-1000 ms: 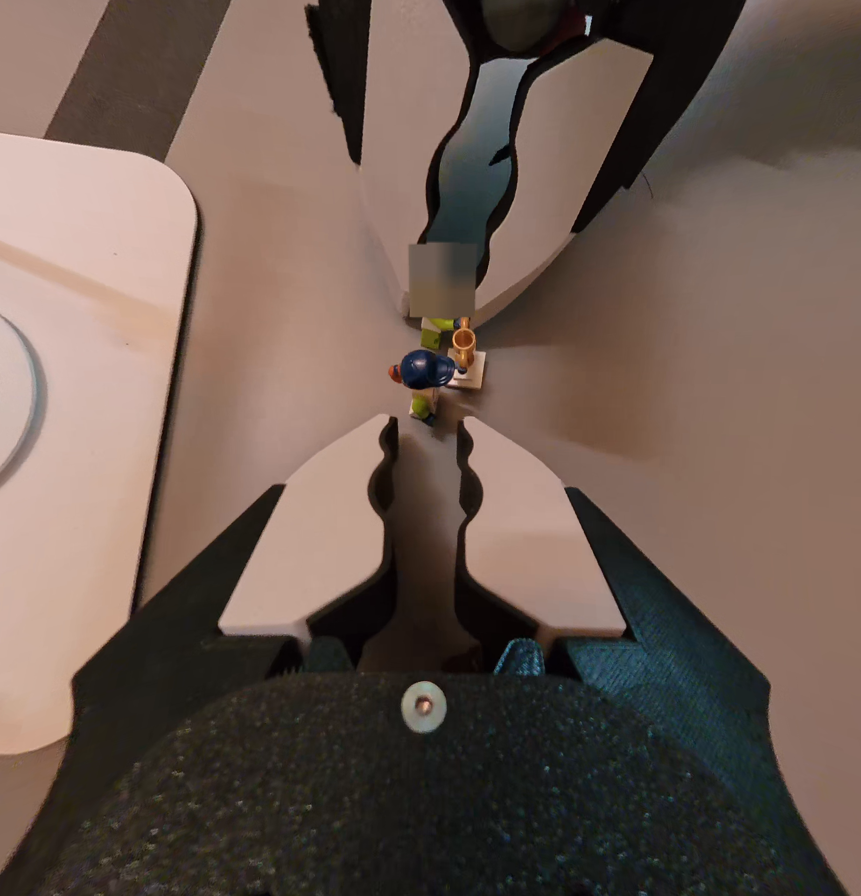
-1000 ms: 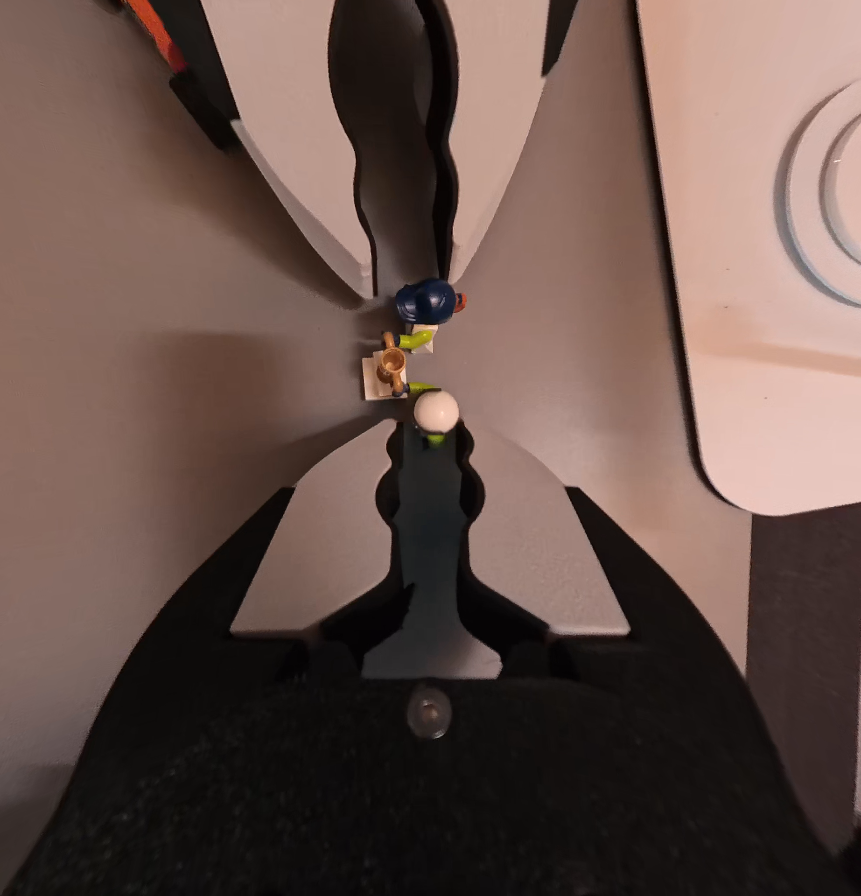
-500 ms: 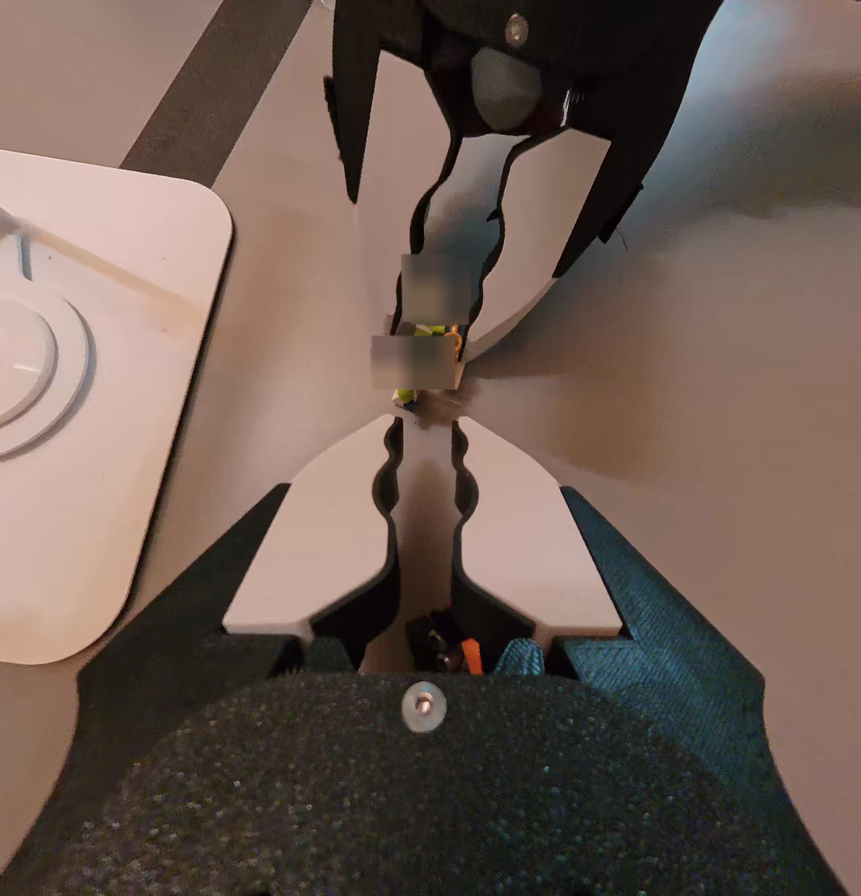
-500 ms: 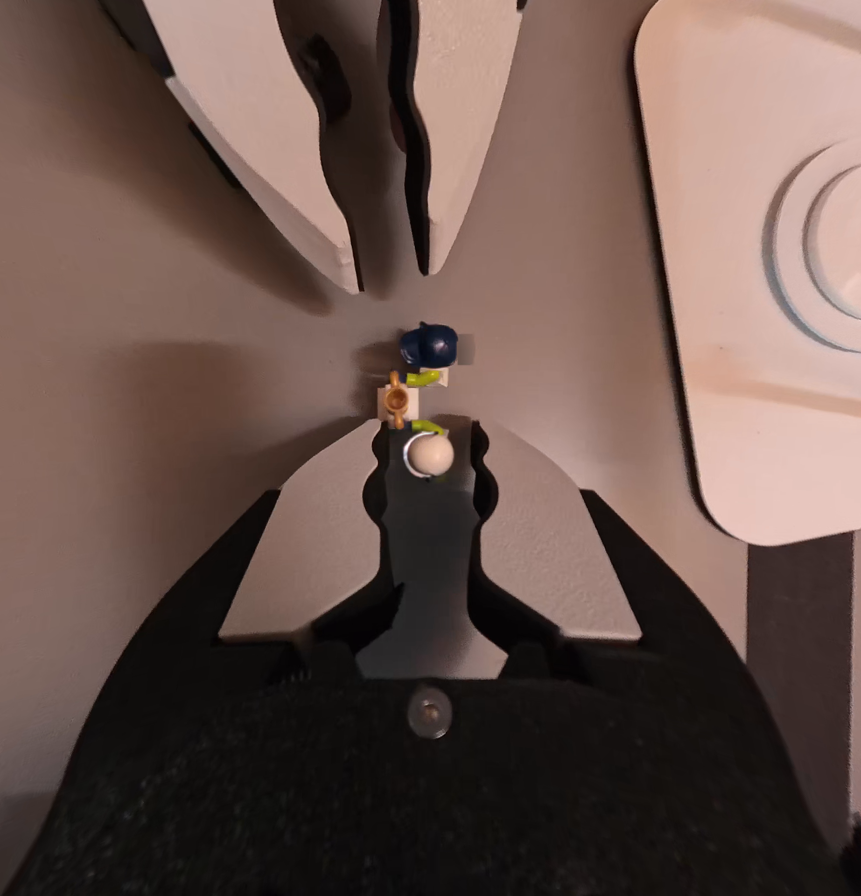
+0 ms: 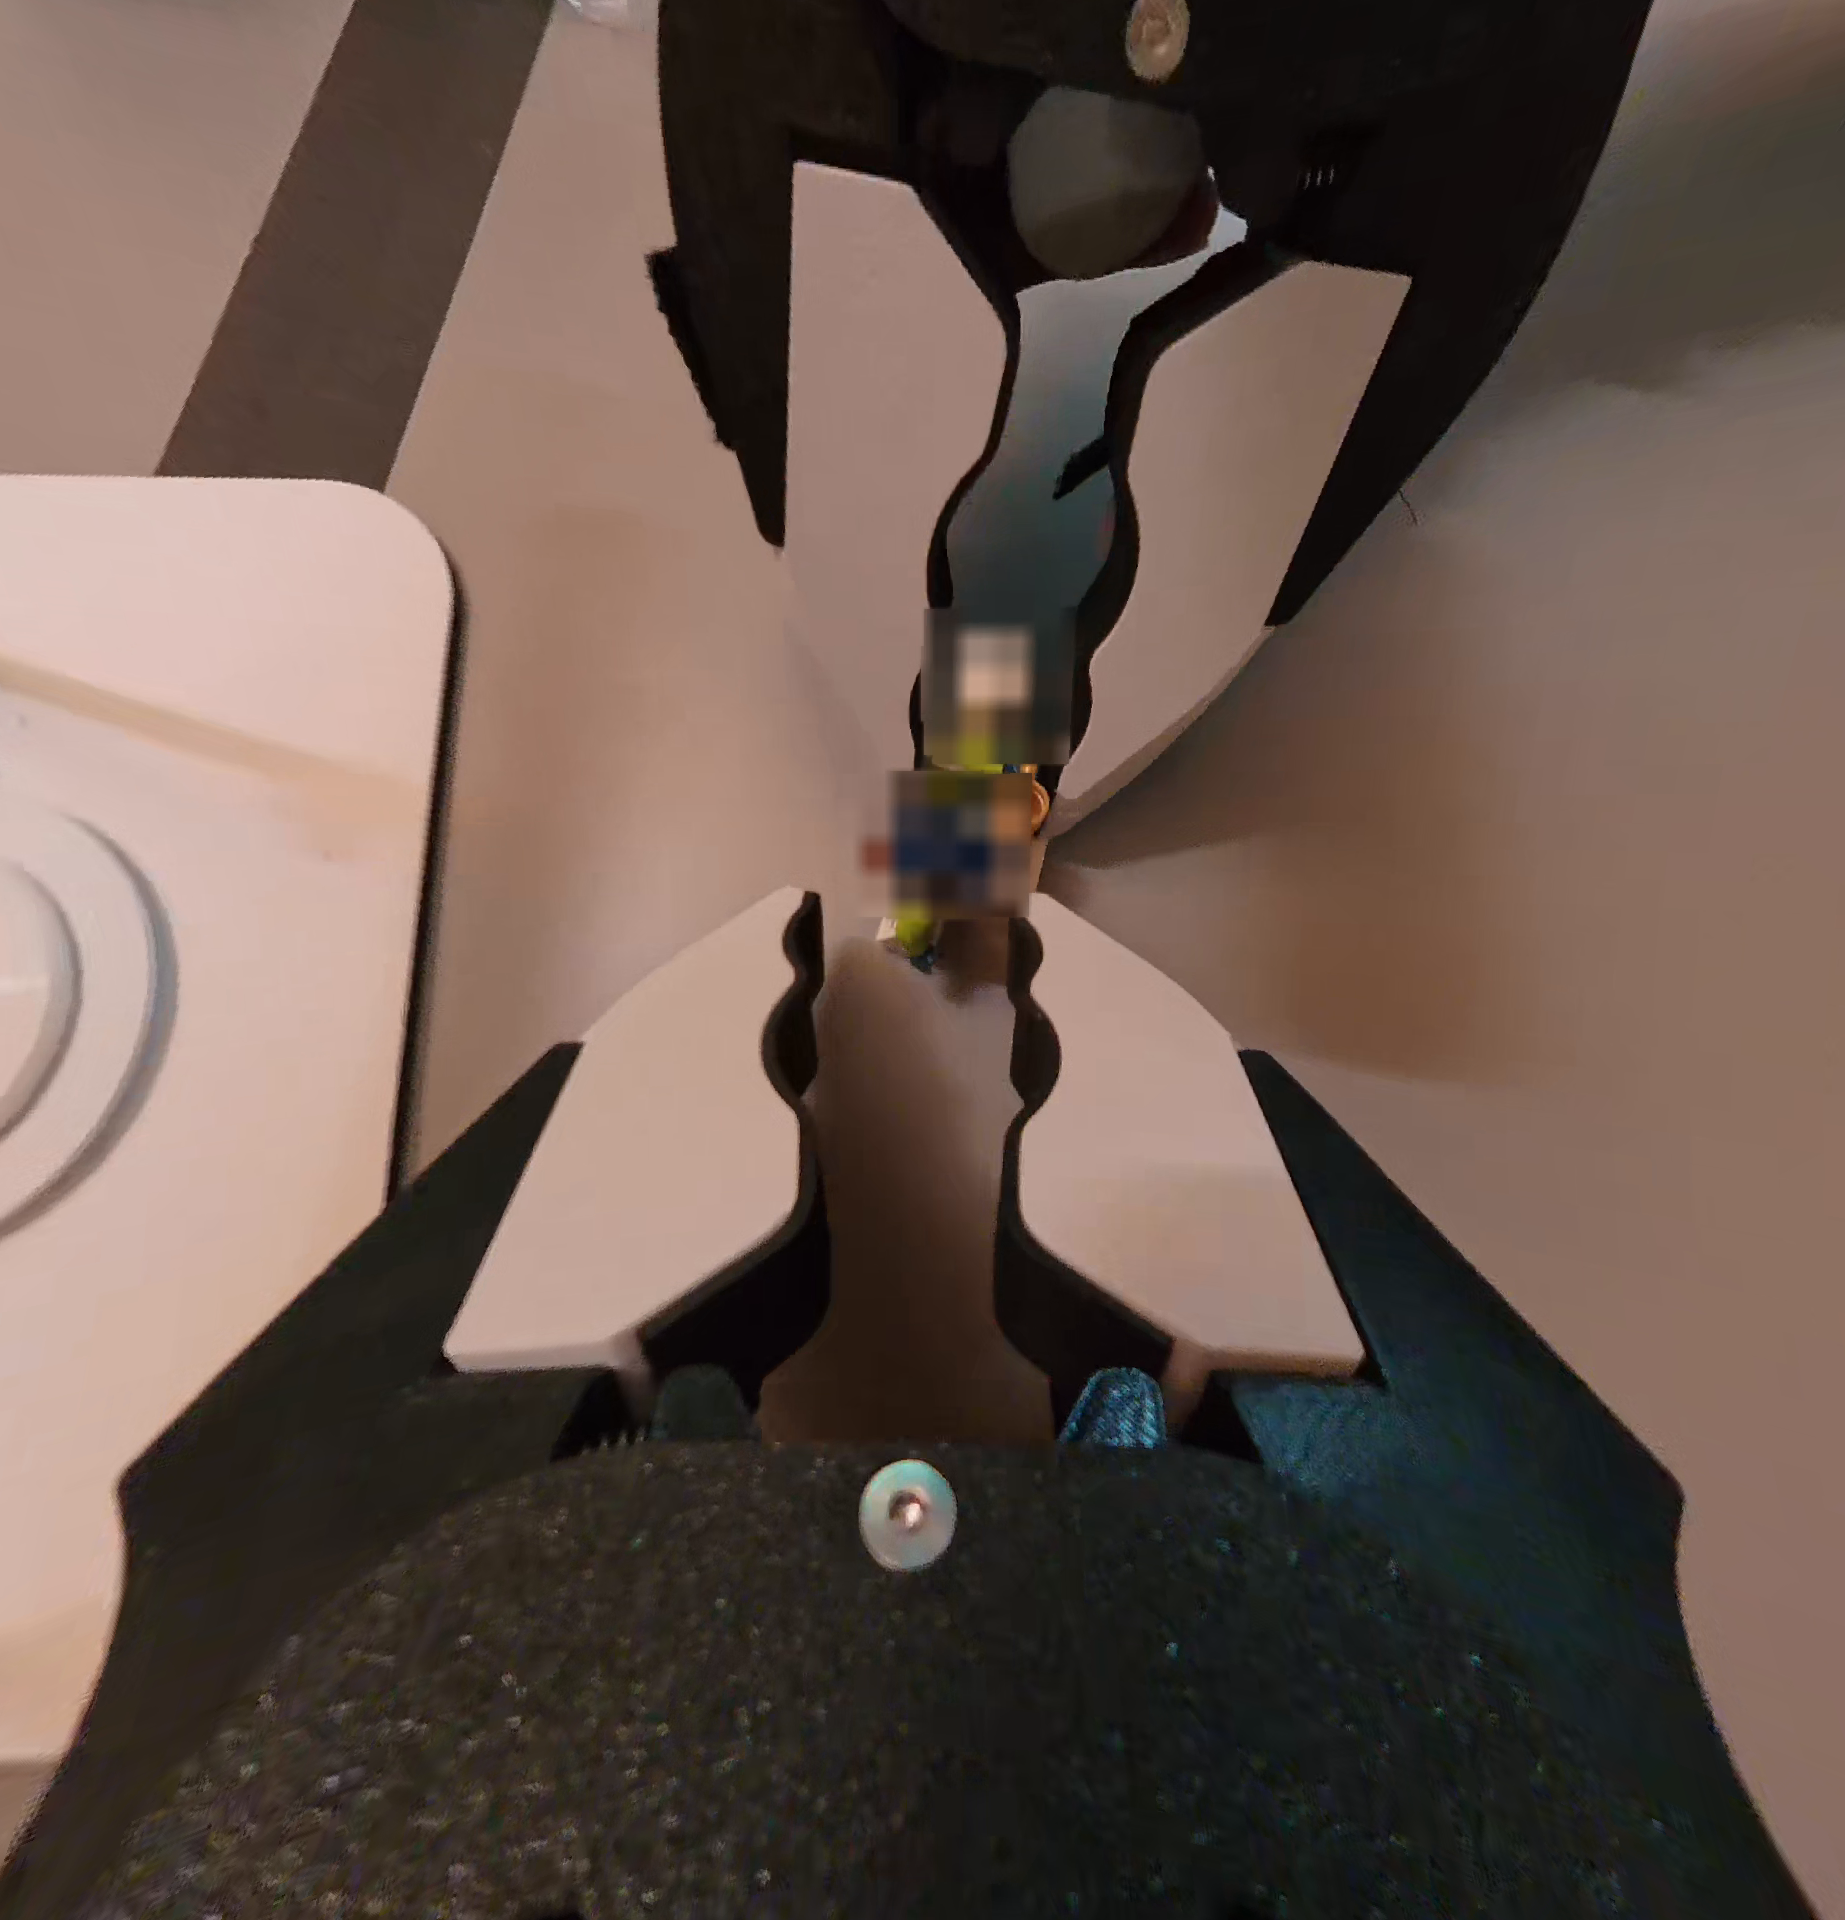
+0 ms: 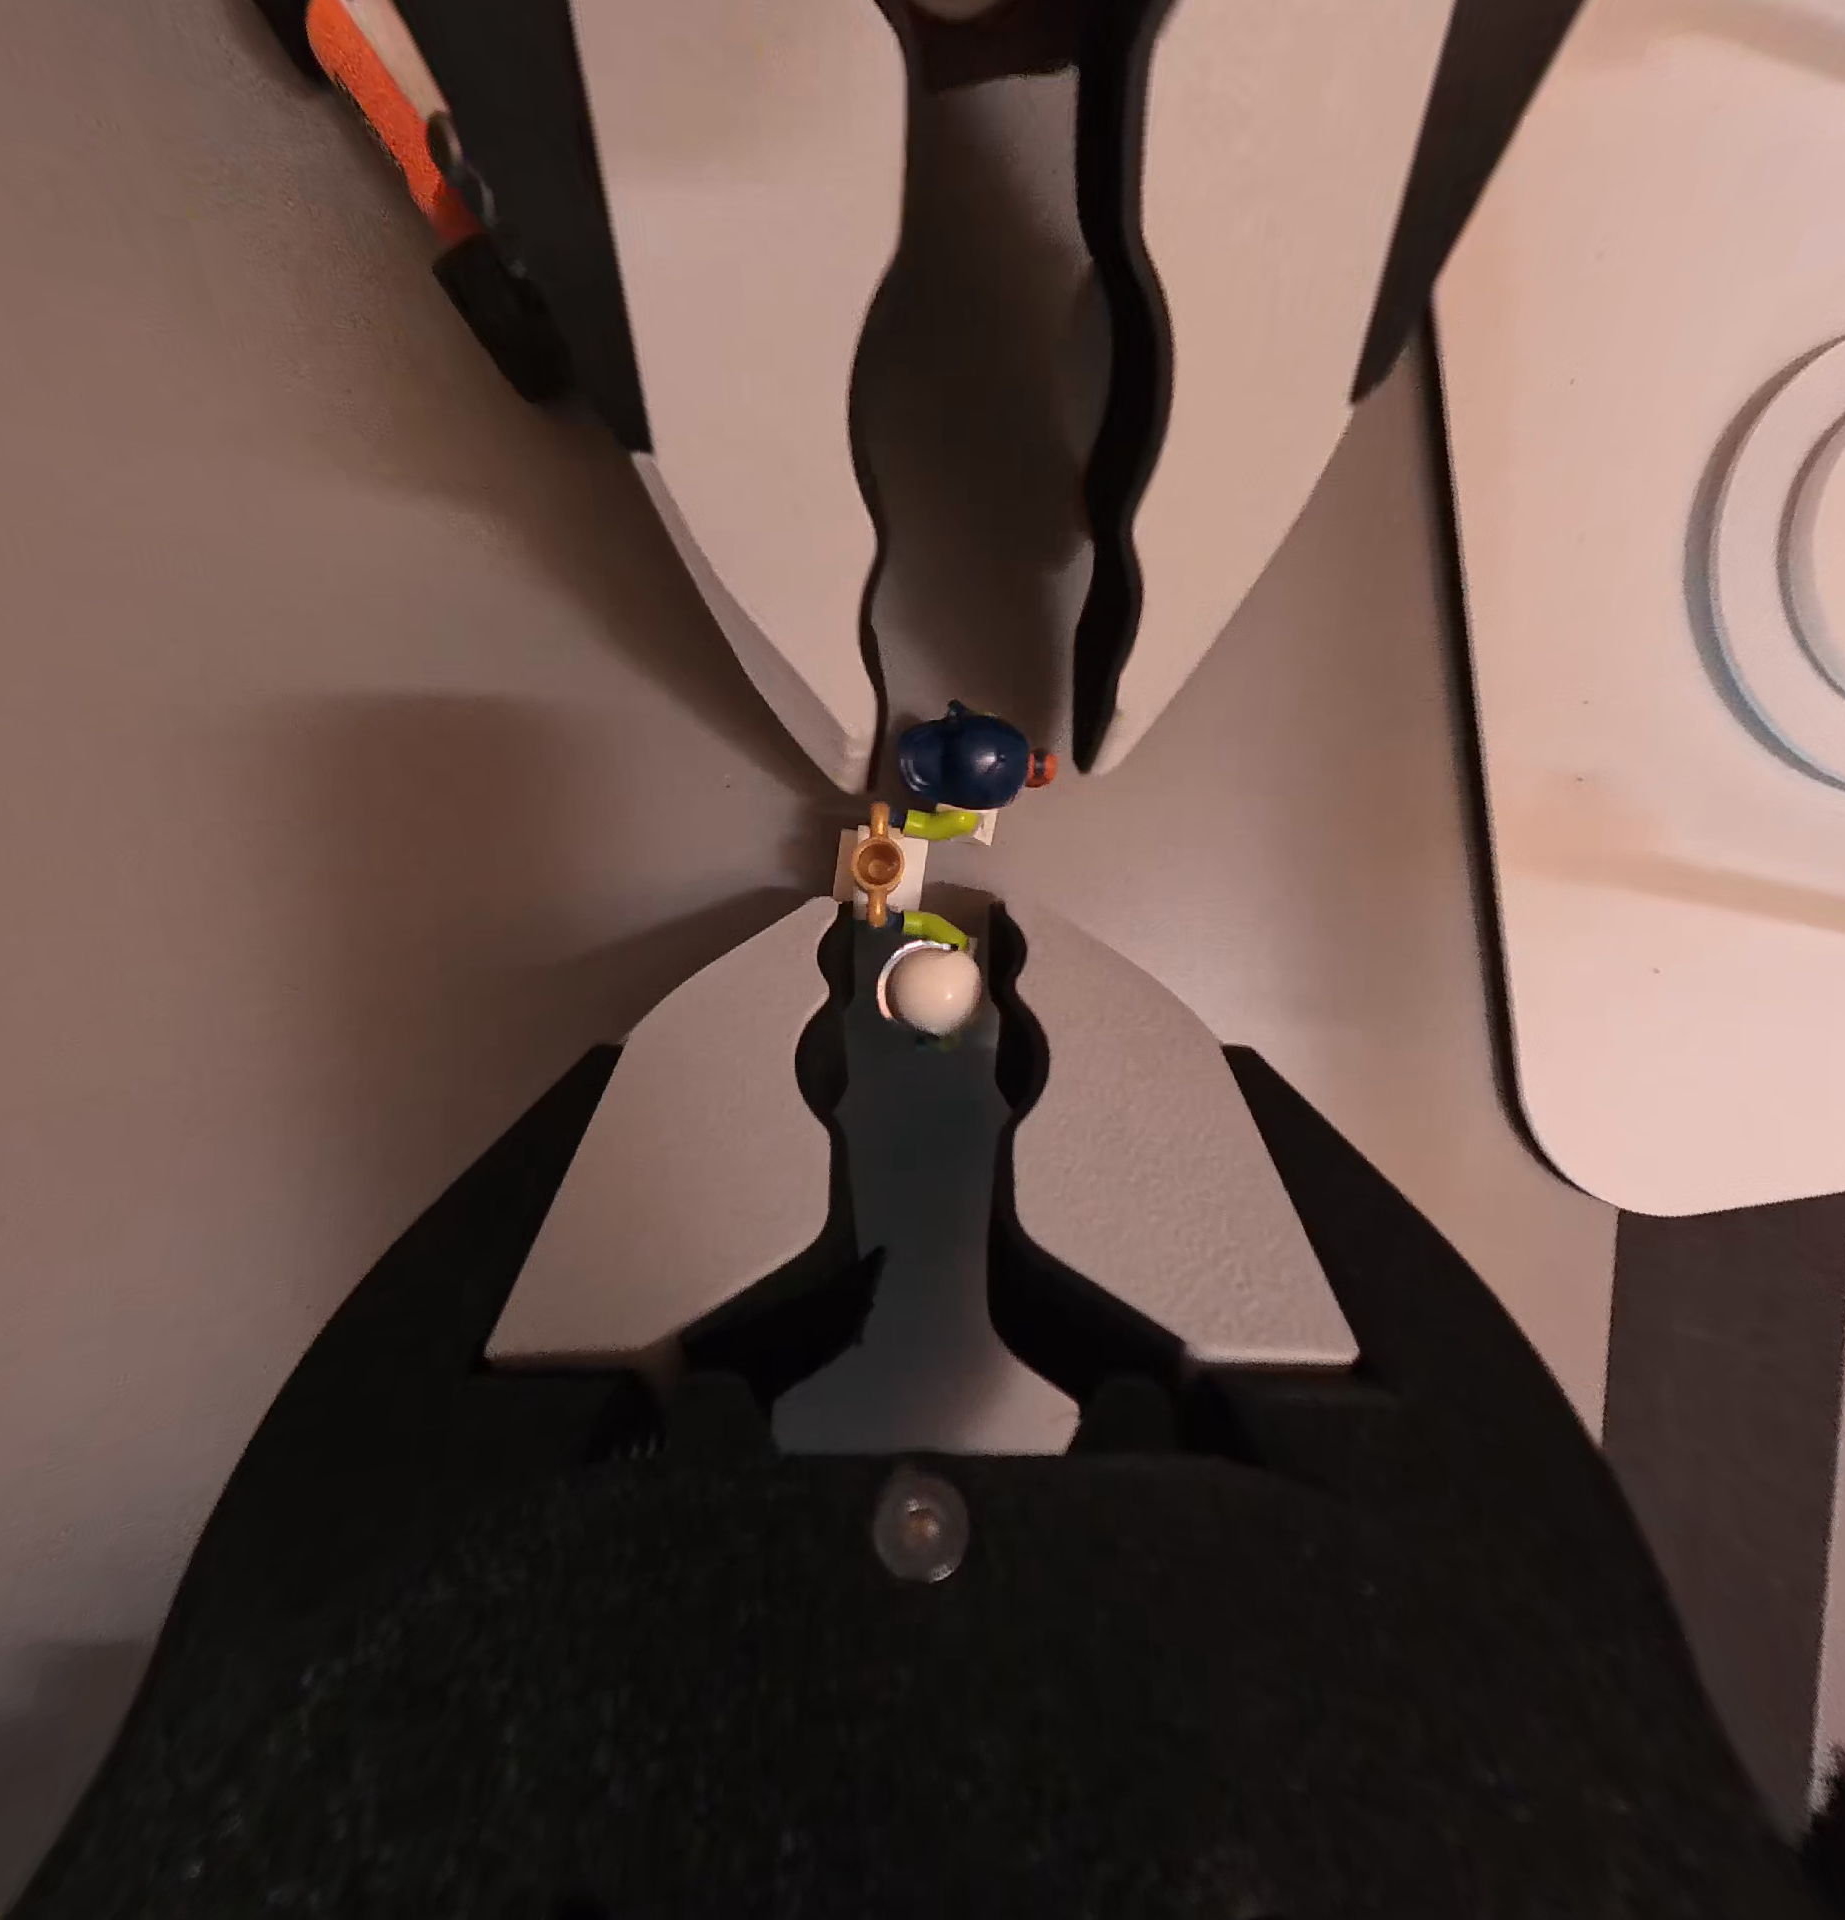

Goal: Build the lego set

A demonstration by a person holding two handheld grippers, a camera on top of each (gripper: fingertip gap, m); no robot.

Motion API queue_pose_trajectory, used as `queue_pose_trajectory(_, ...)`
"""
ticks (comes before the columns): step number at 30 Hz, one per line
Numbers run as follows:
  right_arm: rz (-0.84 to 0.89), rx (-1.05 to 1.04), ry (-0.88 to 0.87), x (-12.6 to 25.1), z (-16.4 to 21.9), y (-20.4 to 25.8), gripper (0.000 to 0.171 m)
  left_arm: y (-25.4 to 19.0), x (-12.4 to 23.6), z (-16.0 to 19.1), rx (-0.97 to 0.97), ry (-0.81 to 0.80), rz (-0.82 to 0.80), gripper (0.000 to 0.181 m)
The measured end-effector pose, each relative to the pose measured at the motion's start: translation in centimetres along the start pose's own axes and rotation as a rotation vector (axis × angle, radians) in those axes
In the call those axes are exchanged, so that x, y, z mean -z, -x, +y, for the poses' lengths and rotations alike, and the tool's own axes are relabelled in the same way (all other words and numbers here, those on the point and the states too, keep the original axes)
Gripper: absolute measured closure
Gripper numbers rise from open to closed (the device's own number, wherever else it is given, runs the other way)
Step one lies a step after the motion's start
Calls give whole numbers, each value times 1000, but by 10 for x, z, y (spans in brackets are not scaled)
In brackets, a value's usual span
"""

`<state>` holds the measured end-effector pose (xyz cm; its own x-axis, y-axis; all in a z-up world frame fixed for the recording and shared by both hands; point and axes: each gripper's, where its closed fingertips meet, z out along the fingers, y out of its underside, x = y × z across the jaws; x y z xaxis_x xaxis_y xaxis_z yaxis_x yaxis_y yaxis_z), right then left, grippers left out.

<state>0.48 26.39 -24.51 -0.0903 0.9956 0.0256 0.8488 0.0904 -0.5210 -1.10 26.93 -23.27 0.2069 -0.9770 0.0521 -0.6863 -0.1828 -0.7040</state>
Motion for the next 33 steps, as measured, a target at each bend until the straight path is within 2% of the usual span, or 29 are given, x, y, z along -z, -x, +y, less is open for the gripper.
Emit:
queue_pose_trajectory(4,-10,-10,-4,0,0,0,148,-2,-5,0,-1,13,61,167)
queue_pose_trajectory(6,-15,-12,-4,0,0,0,149,-2,-6,2,8,28,53,171)
queue_pose_trajectory(18,-23,-21,6,-1,0,1,149,-5,-6,5,205,38,59,171)
queue_pose_trajectory(25,-27,-16,17,-1,-1,1,148,-8,-8,6,204,73,48,164)
queue_pose_trajectory(33,-36,-18,6,2,1,1,138,-11,0,10,170,54,33,157)
